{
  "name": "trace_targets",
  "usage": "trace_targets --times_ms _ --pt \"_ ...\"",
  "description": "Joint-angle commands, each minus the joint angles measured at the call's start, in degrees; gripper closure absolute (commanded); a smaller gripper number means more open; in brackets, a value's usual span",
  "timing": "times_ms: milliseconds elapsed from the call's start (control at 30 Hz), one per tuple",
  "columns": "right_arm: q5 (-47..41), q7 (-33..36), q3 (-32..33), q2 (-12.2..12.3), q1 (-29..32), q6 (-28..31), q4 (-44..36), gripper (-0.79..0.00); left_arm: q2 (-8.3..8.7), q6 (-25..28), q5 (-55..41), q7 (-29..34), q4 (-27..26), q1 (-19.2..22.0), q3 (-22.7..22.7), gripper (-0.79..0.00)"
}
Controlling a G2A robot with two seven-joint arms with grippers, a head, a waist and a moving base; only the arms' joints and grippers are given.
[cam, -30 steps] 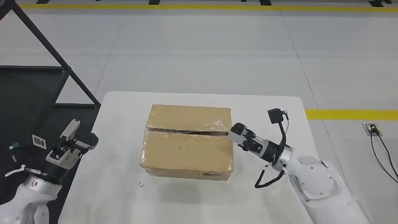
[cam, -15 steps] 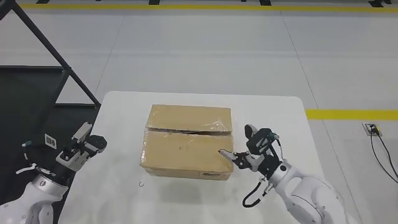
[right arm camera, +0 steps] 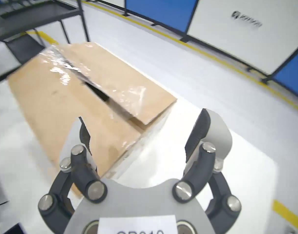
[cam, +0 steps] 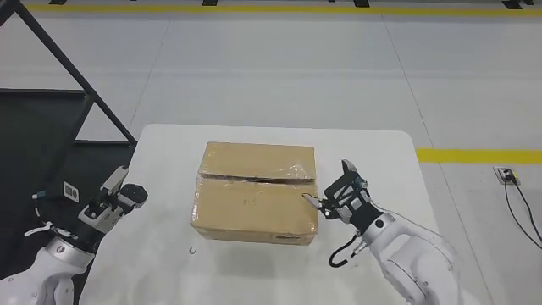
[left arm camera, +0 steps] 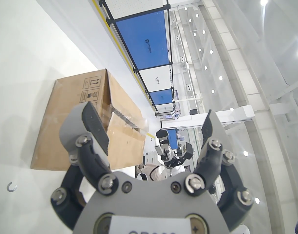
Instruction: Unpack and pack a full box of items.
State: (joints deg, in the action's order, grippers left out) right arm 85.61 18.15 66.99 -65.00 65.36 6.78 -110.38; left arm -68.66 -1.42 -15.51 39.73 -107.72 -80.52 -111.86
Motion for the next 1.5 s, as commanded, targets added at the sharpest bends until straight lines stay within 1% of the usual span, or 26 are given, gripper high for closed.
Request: trace_targets --times_ms 0,33,400,500,600,667,800,867,967,1100,1233,1467 --pt "17.28 -0.48 -2.61 -0.34 0.54 -7.42 0.56 -0.785 0.00 0.00 0.00 0.00 0.00 0.00 0.00 -0.785" --pt "19.84 0.26 -4.17 -0.55 0.61 -8.10 0.39 -0.785 0.00 0.00 0.00 0.00 0.00 0.00 0.00 -0.785" --pt "20.47 0.33 -4.61 -0.61 0.63 -7.89 0.34 -0.785 0.00 0.00 0.00 0.00 0.00 0.00 0.00 -0.785" --pt "28.17 -0.01 -5.10 -0.63 0.45 -9.10 0.83 -0.785 0.00 0.00 0.00 0.00 0.00 0.00 0.00 -0.785" --pt "35.24 -4.89 -4.93 -0.31 0.93 -8.49 0.64 -0.785 0.00 0.00 0.00 0.00 0.00 0.00 0.00 -0.785" --pt "38.75 -8.72 -4.41 0.03 1.20 -6.48 1.16 -0.785 0.00 0.00 0.00 0.00 0.00 0.00 0.00 -0.785" --pt "42.07 -15.94 -2.94 0.54 0.62 -2.38 2.60 -0.785 0.00 0.00 0.00 0.00 0.00 0.00 0.00 -0.785" --pt "43.10 -16.98 -2.48 0.56 0.02 -1.79 3.47 -0.785 0.00 0.00 0.00 0.00 0.00 0.00 0.00 -0.785" --pt "46.45 -16.00 -3.19 0.32 -1.38 -1.93 4.52 -0.785 0.00 0.00 0.00 0.00 0.00 0.00 0.00 -0.785" --pt "50.69 -14.30 -4.55 -0.04 -3.01 -0.61 5.40 -0.785 0.00 0.00 0.00 0.00 0.00 0.00 0.00 -0.785" --pt "53.26 -14.34 -5.21 -0.21 -3.86 1.39 5.95 -0.785 0.00 0.00 0.00 0.00 0.00 0.00 0.00 -0.785" --pt "55.34 -13.15 -6.93 -0.95 -4.83 1.55 6.94 -0.785 0.00 0.00 0.00 0.00 0.00 0.00 0.00 -0.785"
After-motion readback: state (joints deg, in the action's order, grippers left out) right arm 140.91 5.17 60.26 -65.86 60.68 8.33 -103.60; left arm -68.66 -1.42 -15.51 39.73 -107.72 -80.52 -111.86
